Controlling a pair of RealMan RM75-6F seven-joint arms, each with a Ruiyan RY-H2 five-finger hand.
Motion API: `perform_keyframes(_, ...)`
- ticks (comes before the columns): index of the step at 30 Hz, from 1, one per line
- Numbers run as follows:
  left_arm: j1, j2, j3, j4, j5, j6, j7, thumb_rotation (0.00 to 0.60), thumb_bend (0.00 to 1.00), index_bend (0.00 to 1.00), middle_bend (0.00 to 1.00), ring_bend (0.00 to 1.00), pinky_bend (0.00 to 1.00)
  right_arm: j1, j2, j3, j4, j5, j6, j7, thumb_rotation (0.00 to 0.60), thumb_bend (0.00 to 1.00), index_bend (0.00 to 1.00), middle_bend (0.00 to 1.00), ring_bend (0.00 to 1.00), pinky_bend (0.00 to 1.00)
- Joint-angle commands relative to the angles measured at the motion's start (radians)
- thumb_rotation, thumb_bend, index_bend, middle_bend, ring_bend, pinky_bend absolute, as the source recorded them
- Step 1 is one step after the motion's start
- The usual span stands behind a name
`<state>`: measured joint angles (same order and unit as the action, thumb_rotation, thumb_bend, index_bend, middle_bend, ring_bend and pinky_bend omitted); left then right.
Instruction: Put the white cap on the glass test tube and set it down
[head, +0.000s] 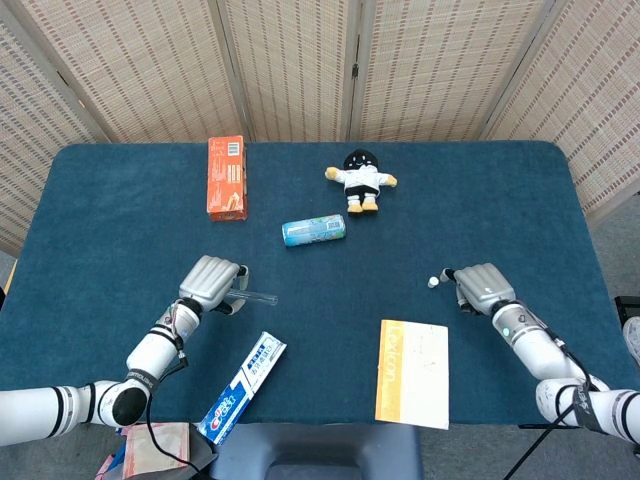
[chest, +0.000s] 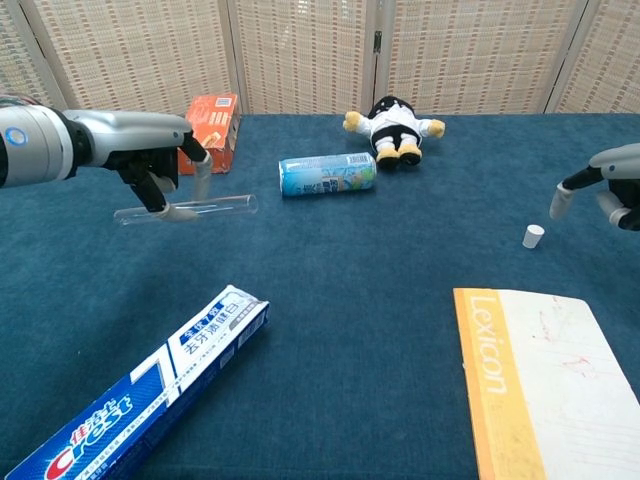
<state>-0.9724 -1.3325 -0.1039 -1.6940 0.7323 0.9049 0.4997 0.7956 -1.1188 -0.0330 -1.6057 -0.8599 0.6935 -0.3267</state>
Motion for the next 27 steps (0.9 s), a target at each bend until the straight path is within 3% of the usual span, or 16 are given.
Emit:
perform_keyframes(1, 0.001, 0.001, 0.000, 0.000, 0.001, 0.001, -0.001, 0.600, 0.36, 0.59, 1.00, 1.00, 1.00, -0.014, 0.046, 0.010, -0.058, -0.009, 0.054, -0.001, 0.600, 0.85, 0.23, 0.97, 0.99, 1.00)
perform_keyframes(5, 0.004, 0.005, -0.001, -0.003, -0.001, 0.004, -0.005, 0.600, 0.36, 0.59, 1.00, 1.00, 1.00, -0.061, 0.081, 0.042, -0.110, -0.072, 0.157, 0.048, 0.600, 0.65, 0.23, 0.85, 0.84, 0.89)
perform_keyframes(8, 0.006, 0.007, 0.000, -0.007, 0.000, 0.006, -0.005, 0.600, 0.36, 0.59, 1.00, 1.00, 1.00, -0.088, 0.097, 0.061, -0.131, -0.104, 0.199, 0.087, 0.600, 0.44, 0.23, 0.66, 0.64, 0.75)
perform_keyframes(11, 0.006, 0.009, 0.000, -0.012, -0.001, 0.008, -0.003, 0.600, 0.36, 0.59, 1.00, 1.00, 1.00, -0.108, 0.109, 0.081, -0.146, -0.129, 0.219, 0.131, 0.600, 0.25, 0.23, 0.39, 0.37, 0.49)
perform_keyframes(14, 0.007, 0.011, -0.001, -0.018, -0.002, 0.011, -0.003, 0.600, 0.36, 0.59, 1.00, 1.00, 1.00, -0.122, 0.107, 0.088, -0.135, -0.165, 0.231, 0.152, 0.600, 0.14, 0.22, 0.15, 0.12, 0.22)
perform_keyframes(16, 0.007, 0.012, -0.001, -0.021, -0.002, 0.014, -0.002, 0.600, 0.36, 0.59, 1.00, 1.00, 1.00, -0.124, 0.105, 0.090, -0.128, -0.178, 0.227, 0.154, 0.600, 0.11, 0.20, 0.05, 0.02, 0.08)
perform_keyframes(18, 0.008, 0.013, -0.001, -0.024, -0.003, 0.015, -0.002, 0.600, 0.36, 0.59, 1.00, 1.00, 1.00, -0.129, 0.089, 0.094, -0.107, -0.202, 0.238, 0.156, 0.600, 0.10, 0.17, 0.01, 0.00, 0.01)
perform_keyframes(23, 0.008, 0.011, 0.001, -0.024, -0.004, 0.013, -0.002, 0.600, 0.36, 0.59, 1.00, 1.00, 1.00, -0.141, 0.029, 0.101, -0.039, -0.256, 0.266, 0.161, 0.600, 0.11, 0.17, 0.00, 0.00, 0.00)
perform_keyframes(27, 0.005, 0.005, 0.001, -0.021, -0.013, 0.009, 0.001, 0.600, 0.36, 0.59, 1.00, 1.00, 1.00, -0.140, -0.039, 0.104, 0.041, -0.270, 0.256, 0.163, 0.600, 0.16, 0.27, 0.00, 0.00, 0.00)
